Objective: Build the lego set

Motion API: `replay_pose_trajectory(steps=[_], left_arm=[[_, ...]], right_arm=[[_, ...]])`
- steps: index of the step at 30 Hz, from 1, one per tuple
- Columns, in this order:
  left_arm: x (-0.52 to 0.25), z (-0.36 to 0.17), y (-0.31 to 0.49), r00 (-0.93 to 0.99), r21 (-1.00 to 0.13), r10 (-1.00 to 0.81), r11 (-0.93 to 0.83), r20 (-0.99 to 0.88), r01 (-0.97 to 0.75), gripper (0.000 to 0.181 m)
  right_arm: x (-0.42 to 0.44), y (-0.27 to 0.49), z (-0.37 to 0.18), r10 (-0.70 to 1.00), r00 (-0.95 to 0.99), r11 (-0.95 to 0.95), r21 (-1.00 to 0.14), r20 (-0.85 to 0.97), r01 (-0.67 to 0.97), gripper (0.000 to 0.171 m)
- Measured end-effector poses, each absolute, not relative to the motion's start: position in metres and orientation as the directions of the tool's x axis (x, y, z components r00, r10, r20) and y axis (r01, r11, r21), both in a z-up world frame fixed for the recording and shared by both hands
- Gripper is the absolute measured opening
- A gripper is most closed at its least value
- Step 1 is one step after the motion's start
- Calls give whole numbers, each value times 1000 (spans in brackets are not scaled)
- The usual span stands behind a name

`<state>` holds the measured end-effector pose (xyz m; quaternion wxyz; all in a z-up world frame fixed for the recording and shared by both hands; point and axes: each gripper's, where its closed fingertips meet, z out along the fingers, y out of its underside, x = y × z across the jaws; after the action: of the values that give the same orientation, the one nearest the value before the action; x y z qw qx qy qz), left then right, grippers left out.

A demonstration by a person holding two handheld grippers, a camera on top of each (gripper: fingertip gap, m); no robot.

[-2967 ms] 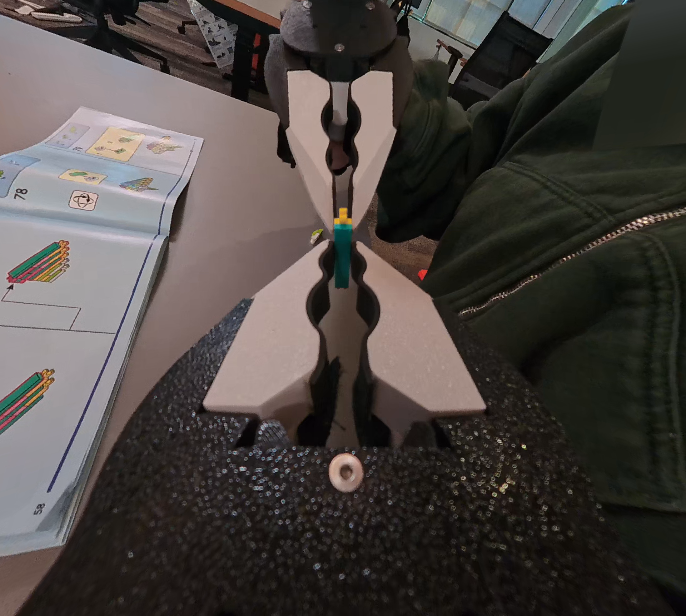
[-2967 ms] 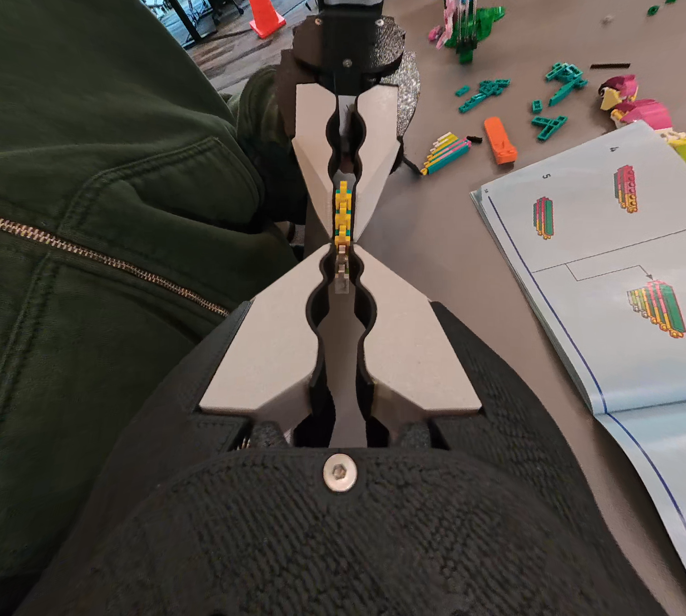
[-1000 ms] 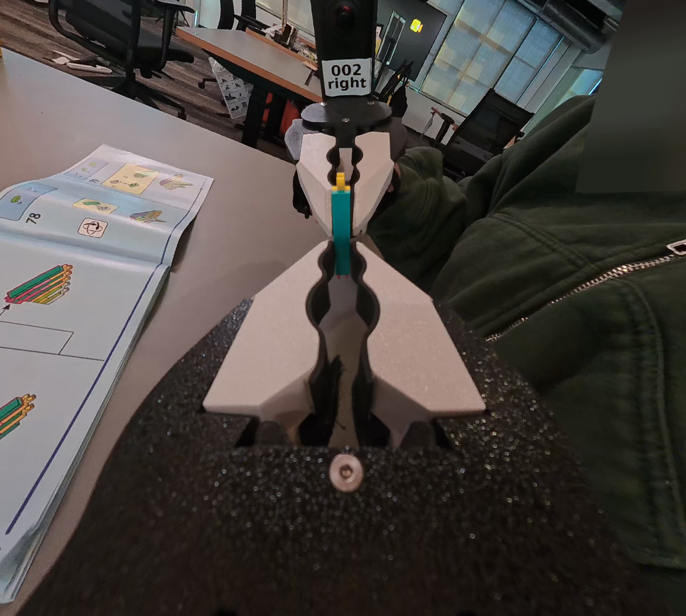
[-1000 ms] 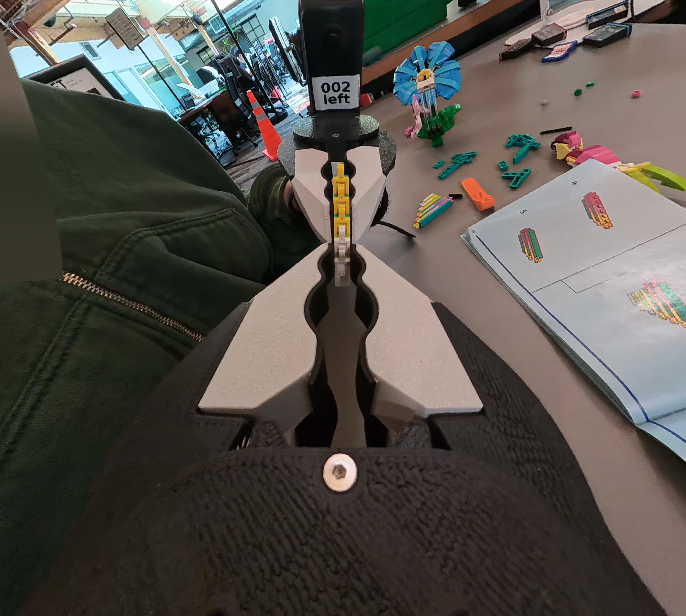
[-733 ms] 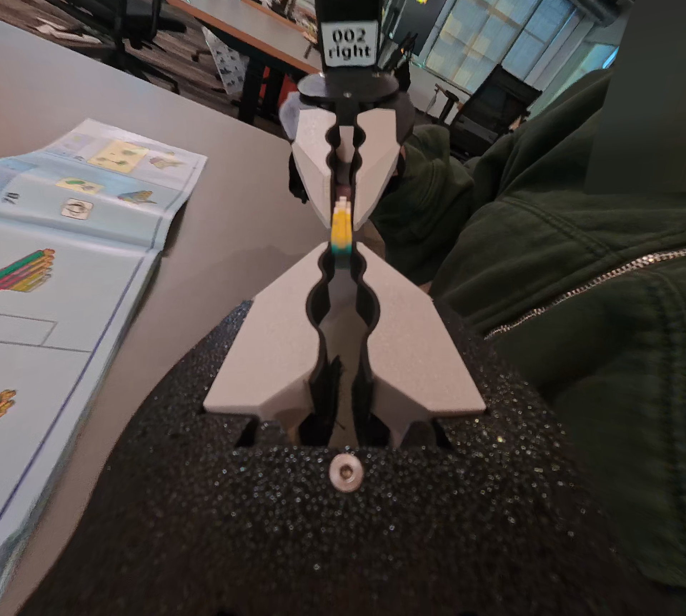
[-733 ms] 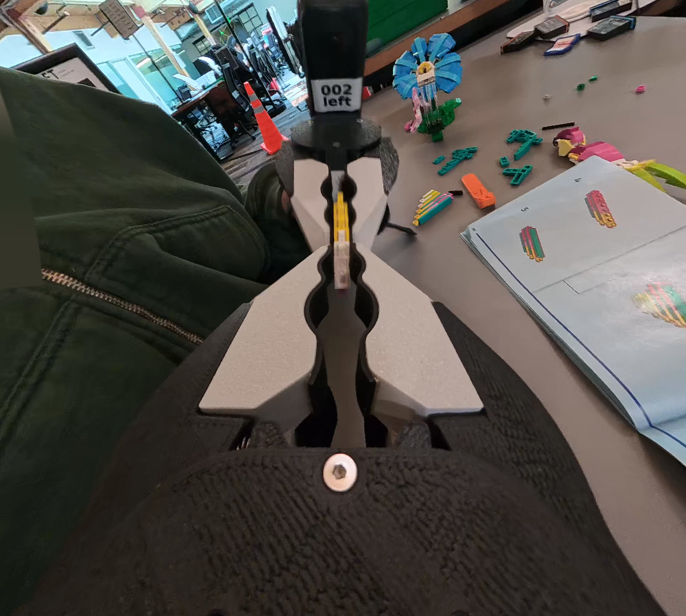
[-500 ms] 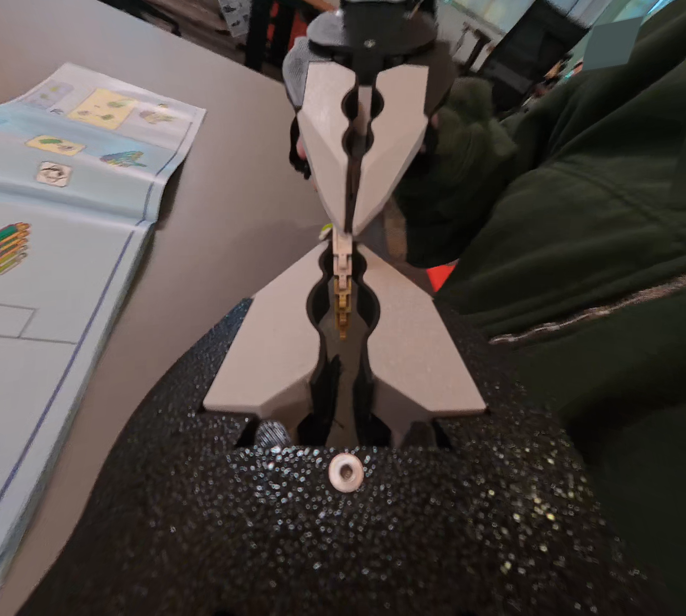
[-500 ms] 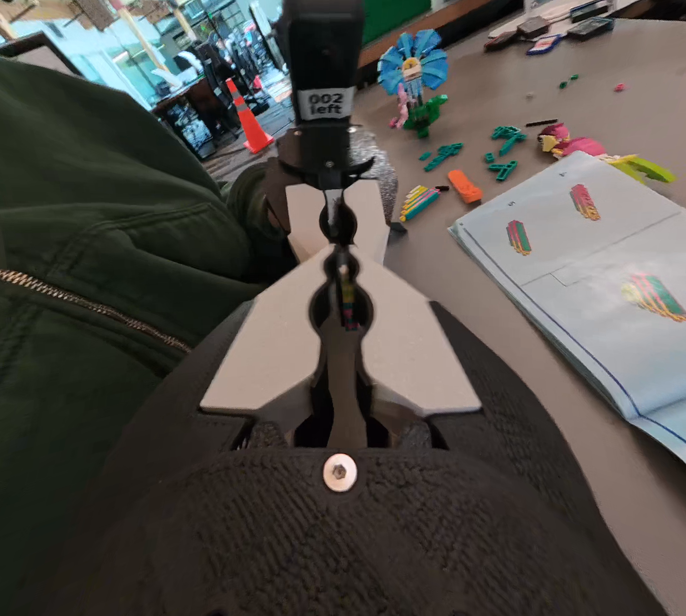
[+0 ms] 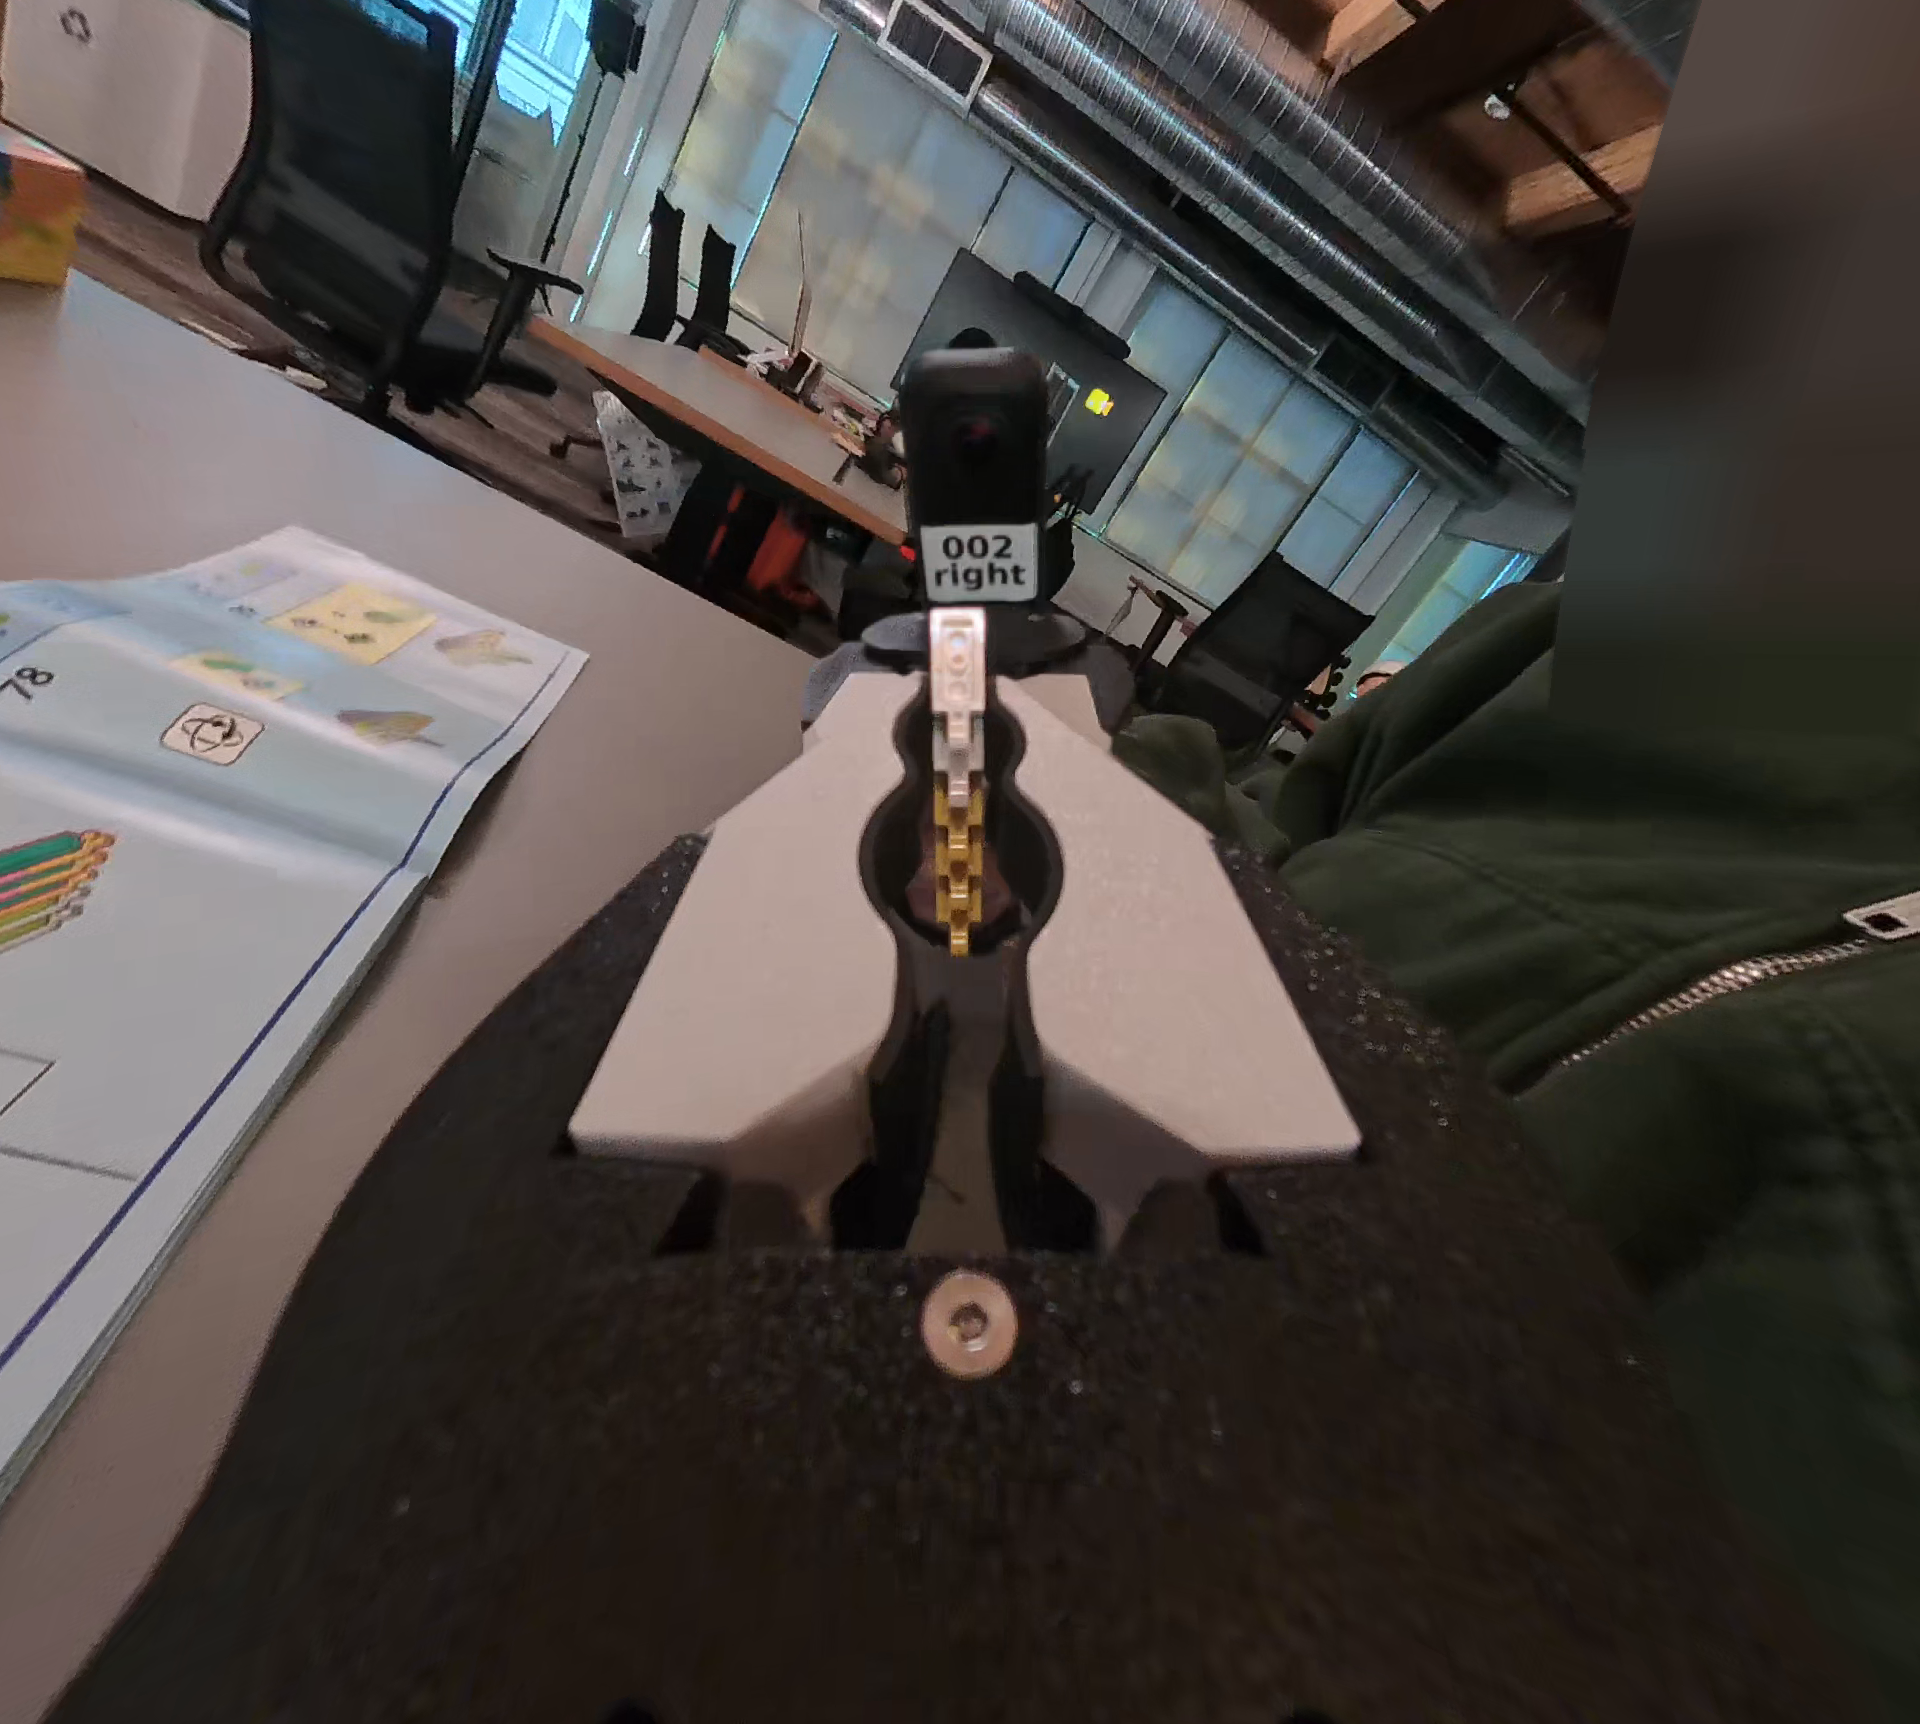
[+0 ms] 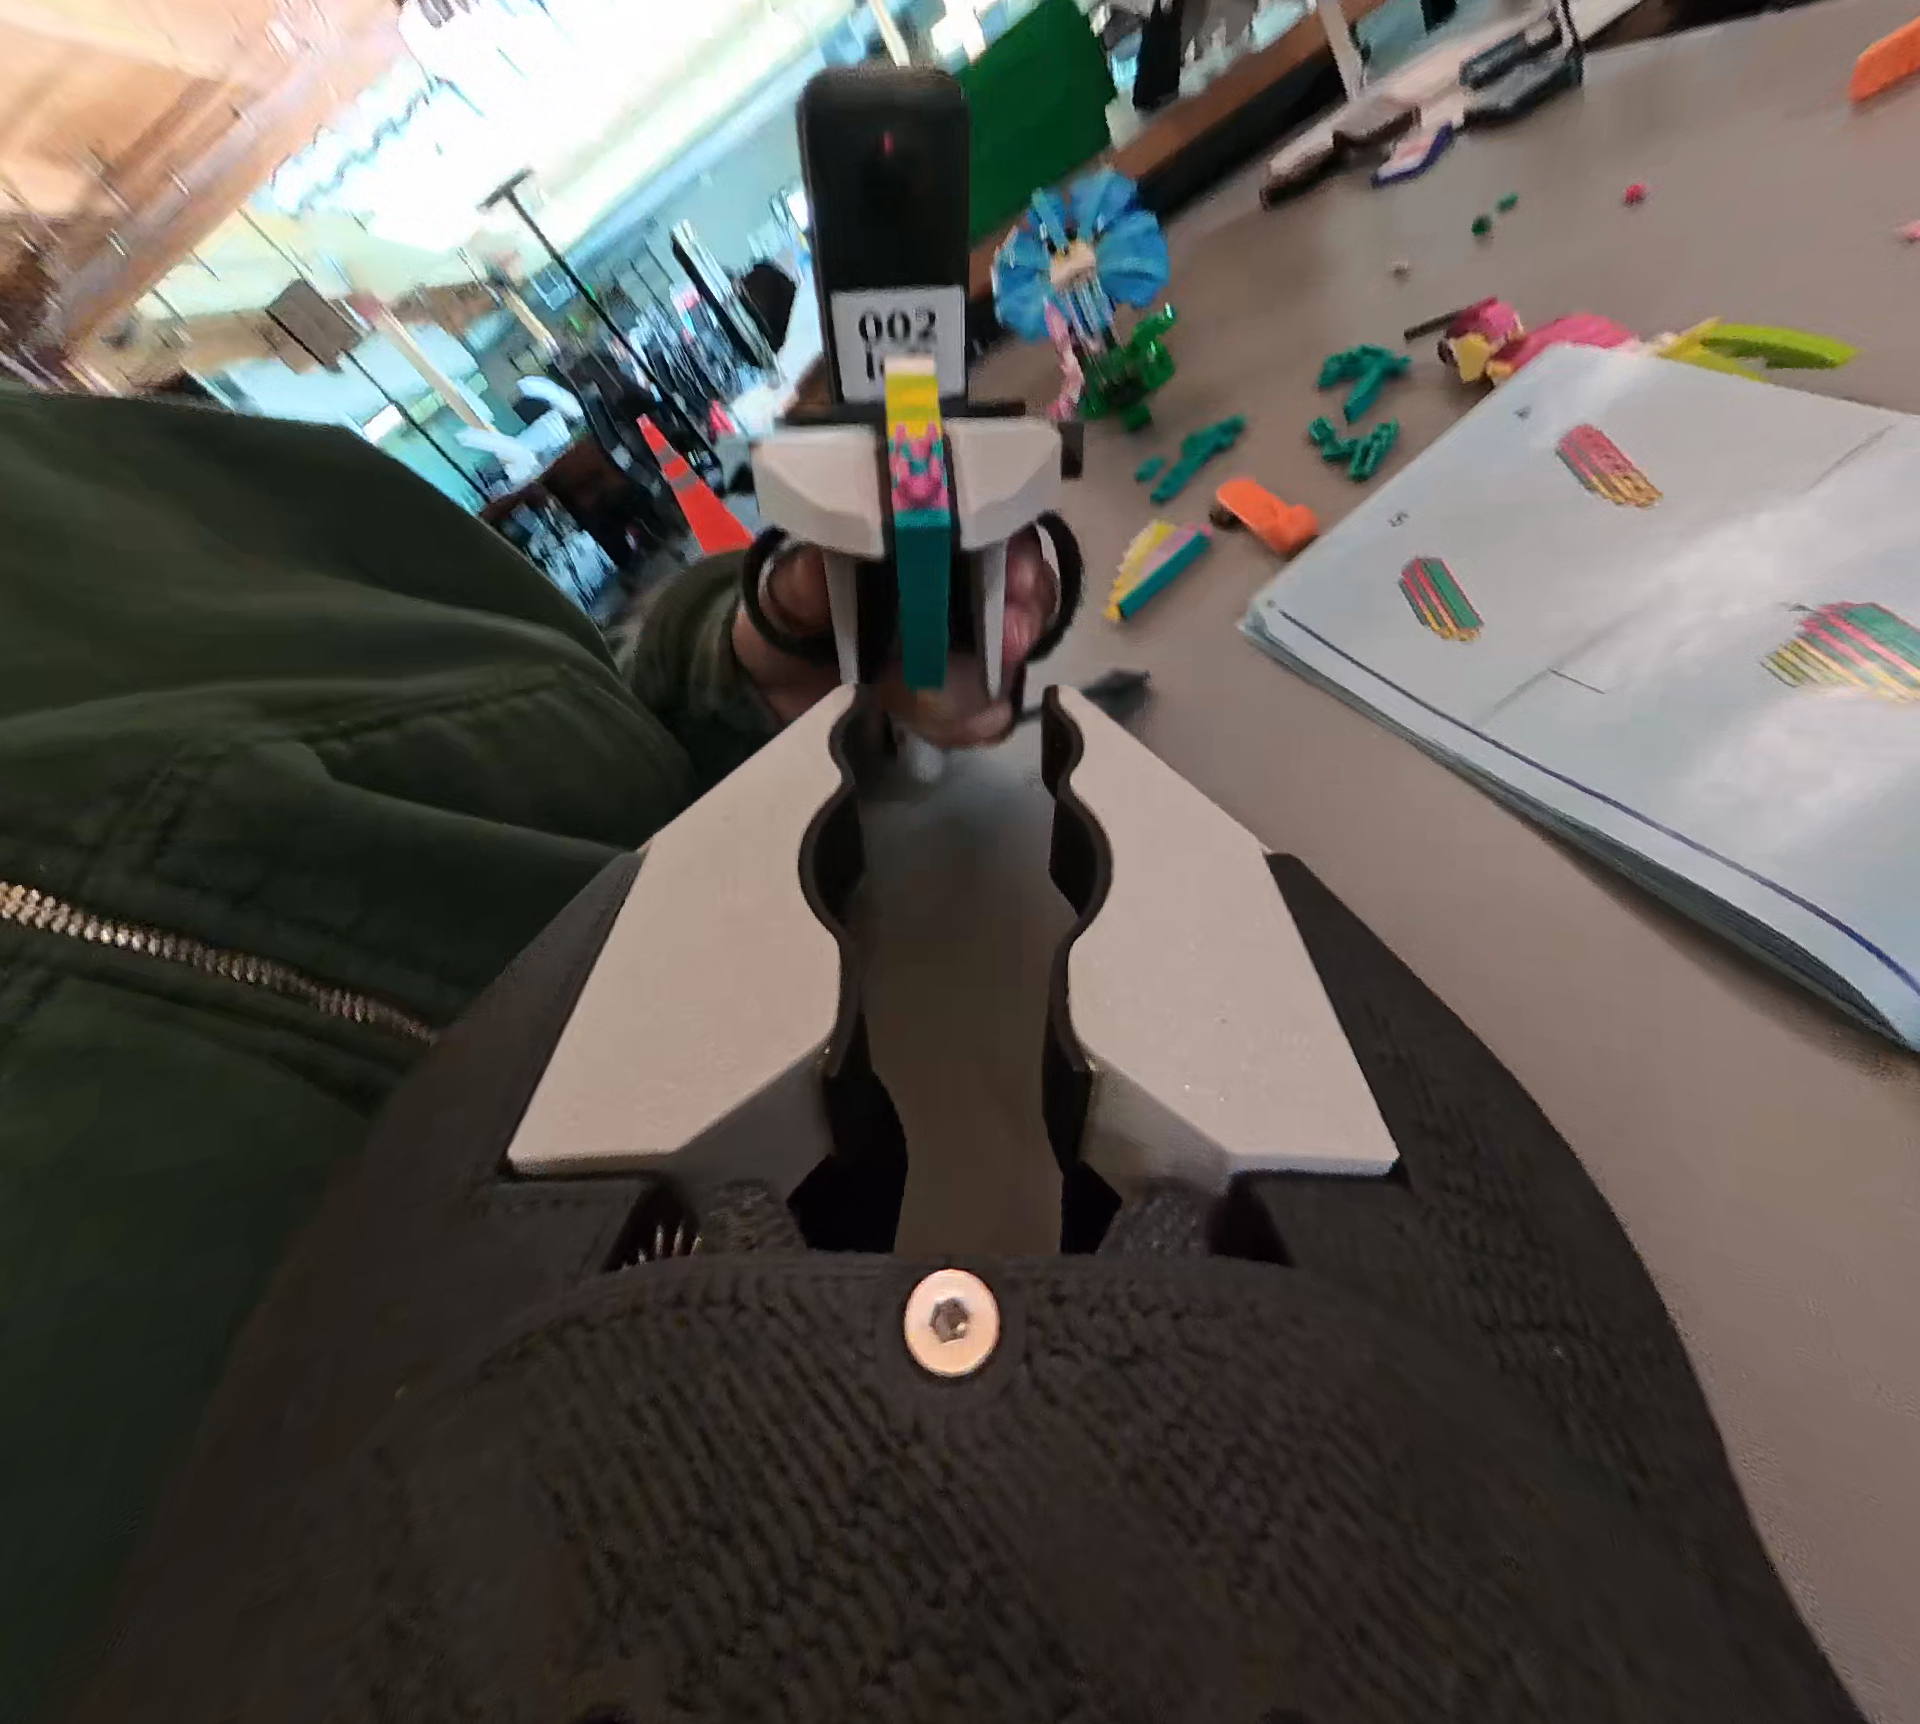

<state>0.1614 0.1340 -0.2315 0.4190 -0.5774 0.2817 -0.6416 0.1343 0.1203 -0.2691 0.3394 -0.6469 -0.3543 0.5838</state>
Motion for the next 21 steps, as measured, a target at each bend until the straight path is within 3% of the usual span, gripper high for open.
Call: replay_pose_trajectory(steps=[1,3,6,9,12,14,18,21], left_arm=[[164,-232,132,18,-851,-868,-481,496,210,4],[168,-233,128,10,-853,-869,-483,494,200,5],[163,-235,130,19,-850,-864,-489,502,197,5],[158,-249,132,71,-855,-856,-501,513,133,10],[146,-265,148,251,-892,-858,-448,449,63,29],[136,-263,160,363,-927,-857,-371,364,55,31],[130,-259,166,430,-954,-858,-297,281,30,33],[133,-263,164,433,-960,-865,-282,253,-2,34]], right_arm=[[132,120,-264,849,53,-527,-850,-526,17,30],[131,119,-256,843,16,-537,-842,-538,-48,9],[137,117,-258,839,-4,-544,-839,-544,-11,7],[150,116,-272,825,27,-562,-813,-565,152,7],[178,123,-311,789,176,-599,-677,-588,428,7],[195,128,-329,777,243,-605,-580,-581,546,7],[214,130,-356,761,274,-564,-391,-588,727,7],[217,141,-368,770,305,-546,-332,-560,770,12]])
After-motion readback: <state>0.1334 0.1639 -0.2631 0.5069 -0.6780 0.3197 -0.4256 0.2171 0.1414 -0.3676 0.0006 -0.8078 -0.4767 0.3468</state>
